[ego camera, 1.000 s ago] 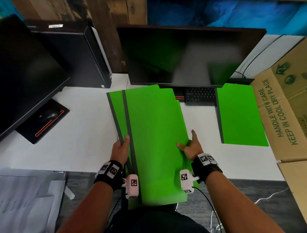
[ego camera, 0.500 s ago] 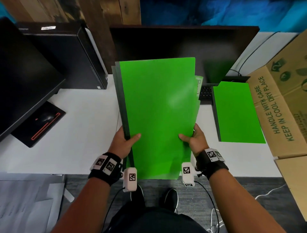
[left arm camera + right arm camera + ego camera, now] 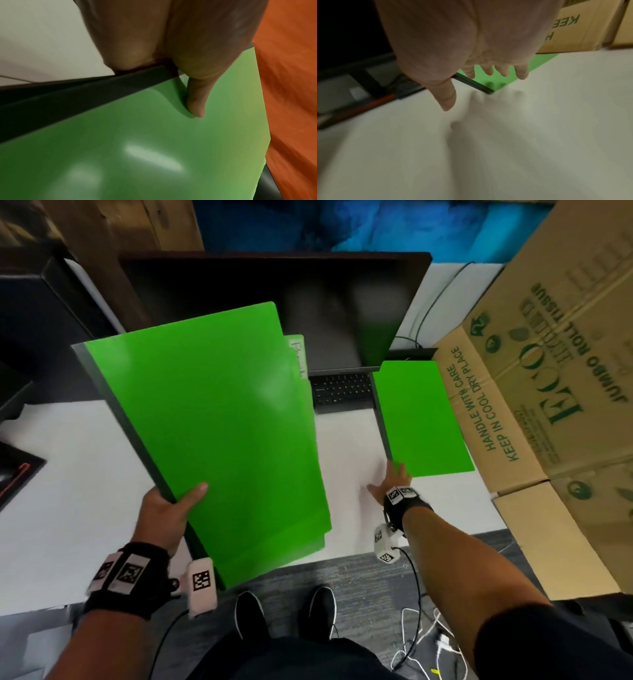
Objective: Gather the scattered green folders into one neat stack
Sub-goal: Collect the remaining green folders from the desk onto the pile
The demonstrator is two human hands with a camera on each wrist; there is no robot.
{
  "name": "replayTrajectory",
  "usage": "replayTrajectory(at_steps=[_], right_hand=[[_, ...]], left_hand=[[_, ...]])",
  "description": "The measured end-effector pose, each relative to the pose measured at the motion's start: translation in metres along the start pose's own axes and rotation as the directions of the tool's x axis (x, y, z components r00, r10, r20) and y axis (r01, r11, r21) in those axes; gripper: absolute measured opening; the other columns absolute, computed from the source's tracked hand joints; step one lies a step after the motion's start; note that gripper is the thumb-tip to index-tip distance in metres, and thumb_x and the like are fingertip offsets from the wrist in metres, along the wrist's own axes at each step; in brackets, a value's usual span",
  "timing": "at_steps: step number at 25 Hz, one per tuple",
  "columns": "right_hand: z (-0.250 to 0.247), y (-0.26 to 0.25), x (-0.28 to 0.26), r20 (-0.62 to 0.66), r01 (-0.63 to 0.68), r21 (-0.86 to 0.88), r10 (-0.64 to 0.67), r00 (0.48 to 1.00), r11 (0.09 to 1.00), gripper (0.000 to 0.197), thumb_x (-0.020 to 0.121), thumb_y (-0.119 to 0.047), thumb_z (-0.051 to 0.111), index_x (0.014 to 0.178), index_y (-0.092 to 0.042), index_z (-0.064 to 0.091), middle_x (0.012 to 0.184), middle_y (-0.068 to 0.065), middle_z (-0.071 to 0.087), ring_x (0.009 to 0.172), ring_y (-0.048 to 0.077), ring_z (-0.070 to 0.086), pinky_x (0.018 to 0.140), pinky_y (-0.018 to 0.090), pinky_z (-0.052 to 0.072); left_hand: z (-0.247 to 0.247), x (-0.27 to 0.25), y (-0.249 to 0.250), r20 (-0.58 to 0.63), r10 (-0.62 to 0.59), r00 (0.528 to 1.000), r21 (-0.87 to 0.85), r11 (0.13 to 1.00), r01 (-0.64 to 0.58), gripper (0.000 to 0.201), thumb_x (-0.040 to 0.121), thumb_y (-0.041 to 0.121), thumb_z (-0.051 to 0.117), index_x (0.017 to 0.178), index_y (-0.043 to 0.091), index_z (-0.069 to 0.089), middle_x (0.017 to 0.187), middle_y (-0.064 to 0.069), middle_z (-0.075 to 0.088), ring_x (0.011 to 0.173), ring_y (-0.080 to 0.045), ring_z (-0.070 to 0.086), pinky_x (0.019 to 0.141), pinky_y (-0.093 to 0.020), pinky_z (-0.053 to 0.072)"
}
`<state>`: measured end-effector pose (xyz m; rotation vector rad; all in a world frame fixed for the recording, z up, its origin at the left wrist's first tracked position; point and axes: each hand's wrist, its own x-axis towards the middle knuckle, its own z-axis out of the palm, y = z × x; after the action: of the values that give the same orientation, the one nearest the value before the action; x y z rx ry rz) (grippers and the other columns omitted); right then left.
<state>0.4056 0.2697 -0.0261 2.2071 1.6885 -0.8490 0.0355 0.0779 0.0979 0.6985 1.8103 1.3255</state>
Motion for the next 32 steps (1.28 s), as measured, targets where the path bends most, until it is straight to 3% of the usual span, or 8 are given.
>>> replayTrajectory(at_steps=[5, 12, 15, 18, 22, 24, 29, 32], right_hand=[[0.019, 0.022, 0.001, 0.009, 0.060, -0.279, -0.060, 0.998, 0.958, 0.090, 0.086, -0.049, 0.058, 0.155, -0.016, 0.010, 0.166, 0.006, 0.005, 0.149, 0.035, 0.014, 0.115, 0.054, 0.026], [0.049, -0.017, -0.094, 0.084, 0.248, -0.237, -0.234, 0.969, 0.939, 0.060, 0.089, -0.056, 0.048, 0.136, -0.018, 0.050, 0.135, 0.007, 0.057, 0.128, 0.030, 0.050, 0.108, 0.047, 0.037], [0.040, 0.011, -0.090, -0.090, -0.083, -0.028, 0.081, 0.993, 0.996, 0.091, 0.076, -0.075, 0.051, 0.147, -0.021, 0.032, 0.150, 0.016, 0.039, 0.137, 0.036, 0.039, 0.109, 0.054, 0.036], [0.035, 0.051, -0.067, -0.049, -0.461, 0.178, 0.475, 0.878, 0.870, 0.137, 0.052, -0.083, 0.066, 0.155, -0.022, -0.001, 0.162, 0.021, 0.005, 0.146, 0.047, 0.016, 0.110, 0.068, 0.026], [0.043, 0.067, -0.062, 0.071, -0.539, 0.401, 0.562, 0.824, 0.741, 0.154, 0.035, -0.071, 0.085, 0.152, -0.024, -0.003, 0.154, 0.027, 0.022, 0.138, 0.050, 0.032, 0.106, 0.067, 0.033], [0.044, 0.074, -0.066, 0.095, -0.498, 0.509, 0.530, 0.843, 0.702, 0.139, 0.036, -0.059, 0.091, 0.145, -0.025, 0.012, 0.143, 0.028, 0.042, 0.128, 0.050, 0.046, 0.103, 0.064, 0.039], [0.027, 0.101, -0.070, 0.012, -0.282, 0.674, 0.371, 0.928, 0.683, 0.063, 0.074, -0.021, 0.082, 0.128, -0.008, 0.051, 0.124, 0.024, 0.065, 0.102, 0.037, 0.065, 0.096, 0.049, 0.051], [0.015, 0.110, -0.081, -0.009, -0.146, 0.828, 0.274, 0.962, 0.541, 0.037, 0.074, -0.017, 0.082, 0.107, -0.015, 0.064, 0.106, 0.025, 0.072, 0.076, 0.030, 0.067, 0.081, 0.049, 0.058]], left_hand=[[-0.004, 0.000, -0.005, 0.036, -0.005, 0.999, 0.038, 0.999, 0.003, 0.011, 0.082, 0.019, 0.072, 0.092, 0.022, 0.070, 0.094, 0.003, 0.071, 0.095, -0.023, 0.068, 0.094, -0.045, 0.049], [-0.002, 0.005, -0.003, 0.037, 0.019, 0.999, 0.037, 0.999, -0.020, 0.014, 0.085, 0.018, 0.070, 0.098, 0.022, 0.068, 0.097, 0.004, 0.069, 0.096, -0.022, 0.065, 0.093, -0.039, 0.045], [-0.009, 0.011, -0.001, 0.021, 0.002, 1.000, 0.025, 1.000, -0.002, 0.009, 0.085, 0.020, 0.070, 0.093, 0.022, 0.069, 0.095, 0.007, 0.069, 0.093, -0.018, 0.066, 0.092, -0.037, 0.045], [-0.009, 0.017, -0.001, 0.013, -0.018, 1.000, 0.020, 1.000, 0.018, 0.008, 0.084, 0.022, 0.071, 0.092, 0.021, 0.071, 0.095, 0.008, 0.071, 0.091, -0.014, 0.067, 0.094, -0.040, 0.048], [-0.002, 0.023, -0.008, 0.033, -0.031, 0.999, -0.003, 1.000, 0.031, 0.008, 0.083, 0.018, 0.072, 0.090, 0.022, 0.072, 0.081, 0.016, 0.076, 0.091, -0.016, 0.069, 0.093, -0.041, 0.049], [-0.004, 0.027, -0.013, 0.039, -0.048, 0.998, -0.020, 0.999, 0.049, 0.010, 0.081, 0.020, 0.074, 0.090, 0.024, 0.074, 0.088, 0.014, 0.077, 0.096, -0.022, 0.070, 0.094, -0.044, 0.049], [-0.011, 0.029, -0.009, 0.033, -0.057, 0.998, -0.060, 0.996, 0.059, 0.018, 0.081, 0.015, 0.073, 0.098, 0.021, 0.072, 0.092, 0.011, 0.076, 0.091, -0.013, 0.072, 0.088, -0.037, 0.052], [-0.016, 0.028, -0.005, 0.022, -0.055, 0.998, -0.077, 0.995, 0.056, 0.024, 0.081, 0.014, 0.073, 0.105, 0.016, 0.071, 0.098, 0.004, 0.075, 0.092, -0.015, 0.072, 0.085, -0.036, 0.053]])
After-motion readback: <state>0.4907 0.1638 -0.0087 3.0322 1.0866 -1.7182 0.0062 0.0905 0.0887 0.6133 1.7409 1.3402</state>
